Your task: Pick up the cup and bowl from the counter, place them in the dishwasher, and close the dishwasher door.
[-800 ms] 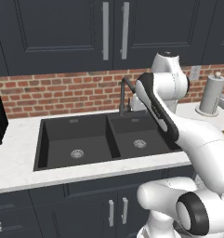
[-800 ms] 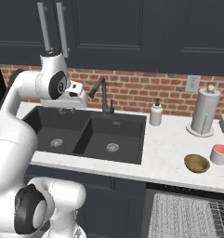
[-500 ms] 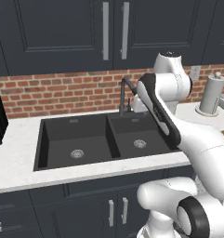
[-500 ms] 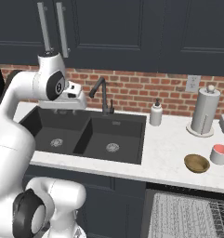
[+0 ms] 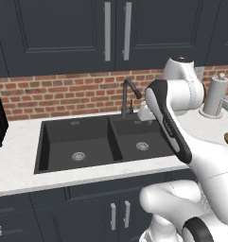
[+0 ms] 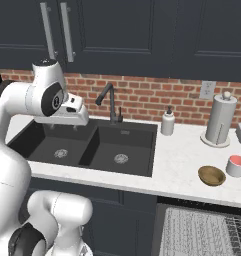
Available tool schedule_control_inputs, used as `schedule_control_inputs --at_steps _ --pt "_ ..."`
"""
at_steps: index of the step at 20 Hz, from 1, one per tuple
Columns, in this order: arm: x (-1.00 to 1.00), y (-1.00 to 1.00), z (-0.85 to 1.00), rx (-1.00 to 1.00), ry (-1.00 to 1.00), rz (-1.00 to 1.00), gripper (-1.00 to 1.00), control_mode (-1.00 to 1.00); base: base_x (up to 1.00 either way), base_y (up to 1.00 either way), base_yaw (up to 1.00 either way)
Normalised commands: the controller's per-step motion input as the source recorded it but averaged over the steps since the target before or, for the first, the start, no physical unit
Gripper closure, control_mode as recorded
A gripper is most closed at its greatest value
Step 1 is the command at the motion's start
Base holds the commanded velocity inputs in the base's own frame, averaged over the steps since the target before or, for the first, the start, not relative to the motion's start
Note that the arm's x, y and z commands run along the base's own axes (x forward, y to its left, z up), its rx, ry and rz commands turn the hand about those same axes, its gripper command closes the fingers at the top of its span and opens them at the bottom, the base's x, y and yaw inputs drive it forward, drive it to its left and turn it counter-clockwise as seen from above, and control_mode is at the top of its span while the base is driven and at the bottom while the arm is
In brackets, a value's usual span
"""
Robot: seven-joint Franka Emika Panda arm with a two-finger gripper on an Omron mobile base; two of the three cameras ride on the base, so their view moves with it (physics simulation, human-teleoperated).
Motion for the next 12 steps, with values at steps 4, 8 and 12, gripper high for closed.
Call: schedule_control_inputs --at_steps 4,8,12 --pt "-0.46 0.0 -0.11 0.03 0.0 0.0 -1.0 -1.0 0.0 0.0 0.0" --pt "-0.46 0.0 -0.13 0.0 0.01 0.0 -1.0 -1.0 0.0 0.0 0.0" --pt "-0.43 0.0 -0.16 0.0 0.04 0.0 -1.0 -1.0 0.0 0.0 0.0"
